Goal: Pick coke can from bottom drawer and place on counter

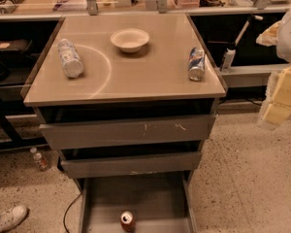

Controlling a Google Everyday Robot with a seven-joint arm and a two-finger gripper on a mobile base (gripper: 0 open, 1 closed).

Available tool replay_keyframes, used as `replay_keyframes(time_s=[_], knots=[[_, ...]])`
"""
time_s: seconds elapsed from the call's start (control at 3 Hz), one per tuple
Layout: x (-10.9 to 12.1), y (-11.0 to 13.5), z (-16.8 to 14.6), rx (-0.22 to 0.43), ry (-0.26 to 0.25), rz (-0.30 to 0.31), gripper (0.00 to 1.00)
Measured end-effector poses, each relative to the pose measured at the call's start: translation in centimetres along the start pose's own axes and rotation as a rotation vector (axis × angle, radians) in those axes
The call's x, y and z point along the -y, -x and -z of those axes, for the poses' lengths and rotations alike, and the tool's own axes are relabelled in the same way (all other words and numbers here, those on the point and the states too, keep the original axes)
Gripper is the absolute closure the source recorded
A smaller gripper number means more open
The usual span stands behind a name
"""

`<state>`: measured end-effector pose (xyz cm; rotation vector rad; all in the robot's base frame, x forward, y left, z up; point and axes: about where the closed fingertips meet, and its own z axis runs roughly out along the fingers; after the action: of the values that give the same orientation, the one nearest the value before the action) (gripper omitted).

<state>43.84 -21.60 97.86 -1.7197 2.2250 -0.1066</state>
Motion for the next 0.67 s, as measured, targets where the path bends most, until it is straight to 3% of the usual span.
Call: replay_keyframes(time_s=[0.67], knots=[[-0.1,-0.7,-1.9,-0.036,-0.009,-0.005,0.0]])
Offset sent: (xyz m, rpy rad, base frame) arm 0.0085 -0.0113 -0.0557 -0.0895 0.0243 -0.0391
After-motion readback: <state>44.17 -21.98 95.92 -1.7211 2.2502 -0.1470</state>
